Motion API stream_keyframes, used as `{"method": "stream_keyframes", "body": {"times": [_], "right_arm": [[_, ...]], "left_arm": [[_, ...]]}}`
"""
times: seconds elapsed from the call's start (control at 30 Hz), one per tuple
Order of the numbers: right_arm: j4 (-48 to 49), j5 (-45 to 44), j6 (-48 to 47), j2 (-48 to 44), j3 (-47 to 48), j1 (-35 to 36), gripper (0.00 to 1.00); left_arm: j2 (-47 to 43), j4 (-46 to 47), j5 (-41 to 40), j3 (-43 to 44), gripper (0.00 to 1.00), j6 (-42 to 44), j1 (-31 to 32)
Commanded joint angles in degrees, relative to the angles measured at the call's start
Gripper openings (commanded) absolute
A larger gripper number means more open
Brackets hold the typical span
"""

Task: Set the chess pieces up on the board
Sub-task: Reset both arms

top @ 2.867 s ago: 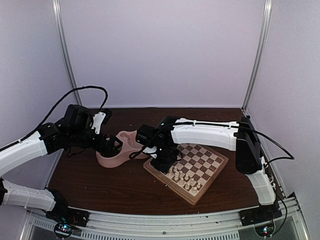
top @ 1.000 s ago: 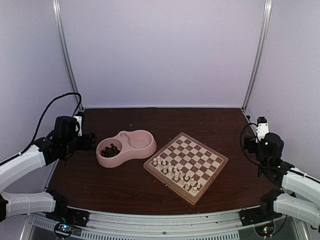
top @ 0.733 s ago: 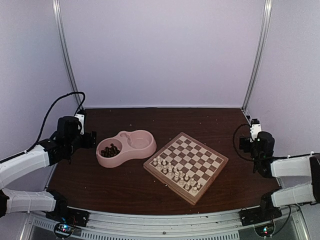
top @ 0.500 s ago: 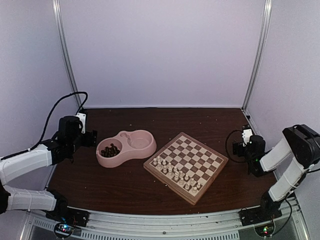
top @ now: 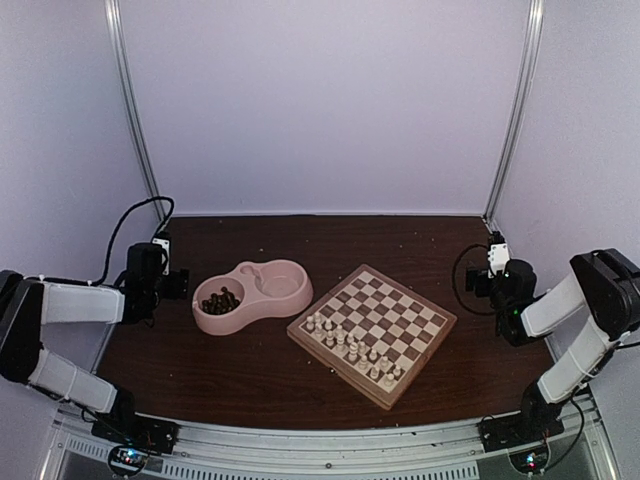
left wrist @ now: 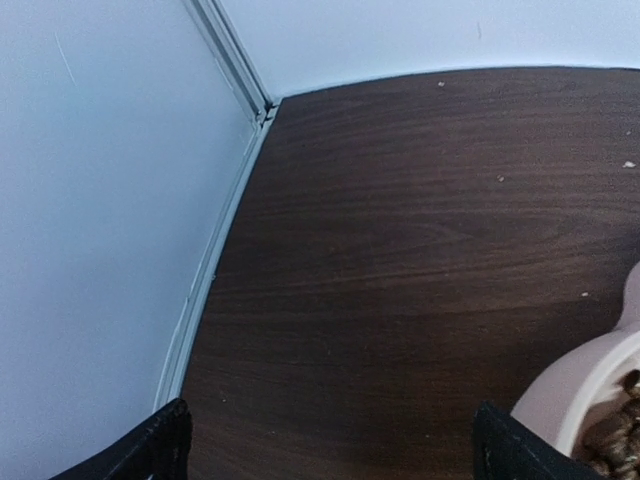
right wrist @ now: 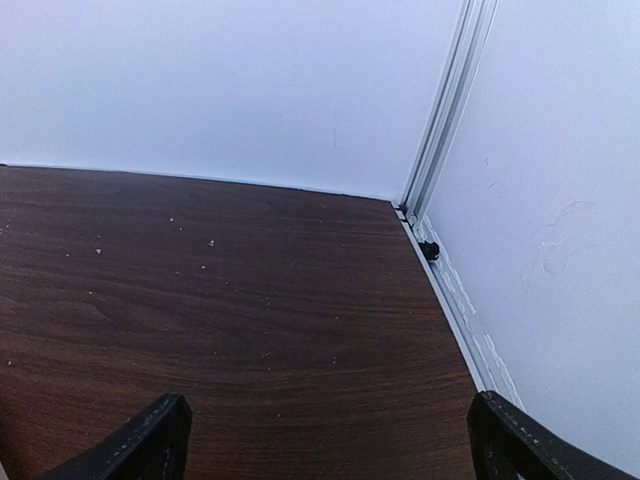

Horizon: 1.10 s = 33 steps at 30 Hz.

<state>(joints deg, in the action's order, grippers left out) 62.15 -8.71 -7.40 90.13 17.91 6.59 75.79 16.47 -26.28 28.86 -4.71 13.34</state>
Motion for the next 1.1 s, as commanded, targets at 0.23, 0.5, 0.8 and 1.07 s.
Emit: {"method": "stream_keyframes", "body": {"times": [0.23, 0.5, 0.8, 1.07], "right_arm": [[2.27, 0.73, -0.04, -0.4, -0.6, -0.35, 1.0], [2.18, 0.71, -0.05, -0.4, -0.53, -0.35, 1.0], [2.22, 0.73, -0.01, -0.39, -0.6, -0.37, 1.0], [2.16, 0.78, -0.01, -0.41, -0.55, -0.35, 1.0]], "left_arm": [[12.17, 27.27, 19.43, -5.67, 0.92, 4.96, -10.08], [14.11, 33.49, 25.7, -8.22, 0.97, 4.89, -12.3], [13.95, 33.01, 25.68, -8.2, 0.98, 4.89, -12.29], [13.98, 32.94, 25.69, -8.04, 0.98, 4.89, -12.29]]}}
